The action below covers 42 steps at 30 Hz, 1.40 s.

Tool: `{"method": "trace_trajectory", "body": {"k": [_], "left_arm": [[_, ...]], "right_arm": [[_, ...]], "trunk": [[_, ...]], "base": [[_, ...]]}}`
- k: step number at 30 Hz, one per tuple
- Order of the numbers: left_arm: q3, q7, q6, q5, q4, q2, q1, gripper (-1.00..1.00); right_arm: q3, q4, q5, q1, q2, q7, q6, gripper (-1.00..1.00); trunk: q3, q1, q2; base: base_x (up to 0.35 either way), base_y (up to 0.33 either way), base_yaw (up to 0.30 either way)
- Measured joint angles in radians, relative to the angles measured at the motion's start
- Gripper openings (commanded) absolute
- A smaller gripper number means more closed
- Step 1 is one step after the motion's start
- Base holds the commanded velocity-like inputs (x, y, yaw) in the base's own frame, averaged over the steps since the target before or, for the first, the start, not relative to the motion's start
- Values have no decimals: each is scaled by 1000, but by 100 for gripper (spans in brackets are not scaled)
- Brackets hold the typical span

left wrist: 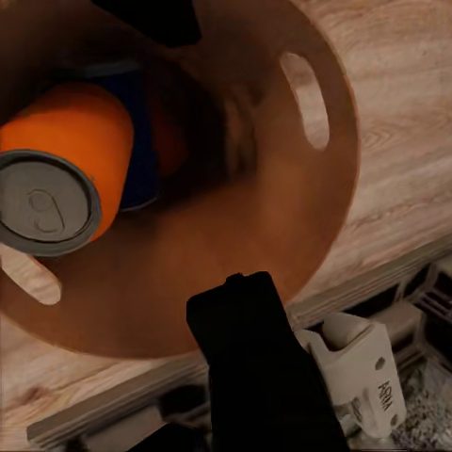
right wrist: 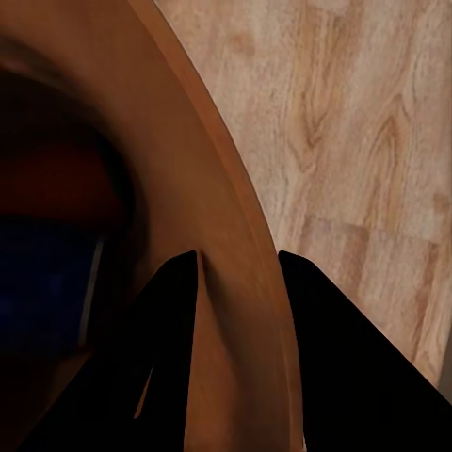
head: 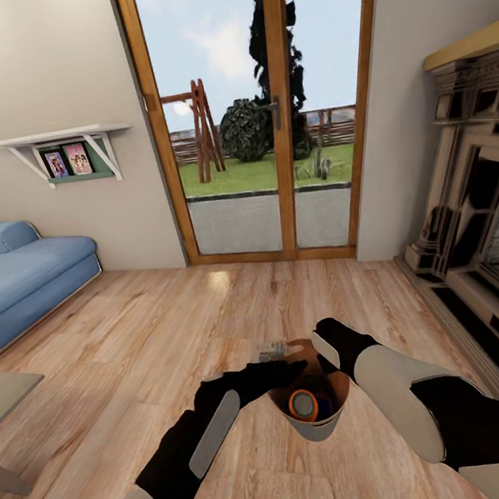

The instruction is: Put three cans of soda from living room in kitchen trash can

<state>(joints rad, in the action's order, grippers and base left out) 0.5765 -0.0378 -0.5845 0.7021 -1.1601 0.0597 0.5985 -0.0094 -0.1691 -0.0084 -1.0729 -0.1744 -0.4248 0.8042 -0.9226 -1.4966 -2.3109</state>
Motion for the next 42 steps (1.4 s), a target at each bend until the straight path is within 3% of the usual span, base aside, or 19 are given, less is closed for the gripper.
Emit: {"method": "trace_trajectory", "body": {"k": [6, 12, 17, 24, 32, 38, 42], "left_arm": [[-11, -23, -46, 3, -71, -48, 0, 100], [-93, -43, -61, -3, -85, -66, 0, 100], [-121, -50, -61, -5, -87, -90, 0, 100], [-202, -84, -62, -7, -78, -110, 0, 100], [-268, -137, -61, -7, 9, -114, 0, 100], [-279, -199, -58, -7, 127, -111, 2, 100], [-274, -226, -52, -7, 201, -106, 4, 100]], "right_arm": [[0, 0, -1, 0, 1, 0, 0, -100], [-1, -1, -1, 0, 12, 1, 0, -100], [-1, -3, 2, 0, 30, 1, 0, -100], [-1, -4, 0, 0, 51, 2, -2, -100], [-3, -4, -4, 0, 61, 3, -8, -100], [4, -4, 4, 0, 73, 10, -9, -100], [-1, -3, -4, 0, 93, 64, -12, -100]], "trunk": [[0, 0, 0], [0, 0, 0], [0, 0, 0], [0, 0, 0], [0, 0, 0], [0, 0, 0], [0, 0, 0]], "base": [[0, 0, 0], [0, 0, 0], [0, 0, 0], [0, 0, 0], [0, 0, 0], [0, 0, 0], [0, 0, 0]]}}
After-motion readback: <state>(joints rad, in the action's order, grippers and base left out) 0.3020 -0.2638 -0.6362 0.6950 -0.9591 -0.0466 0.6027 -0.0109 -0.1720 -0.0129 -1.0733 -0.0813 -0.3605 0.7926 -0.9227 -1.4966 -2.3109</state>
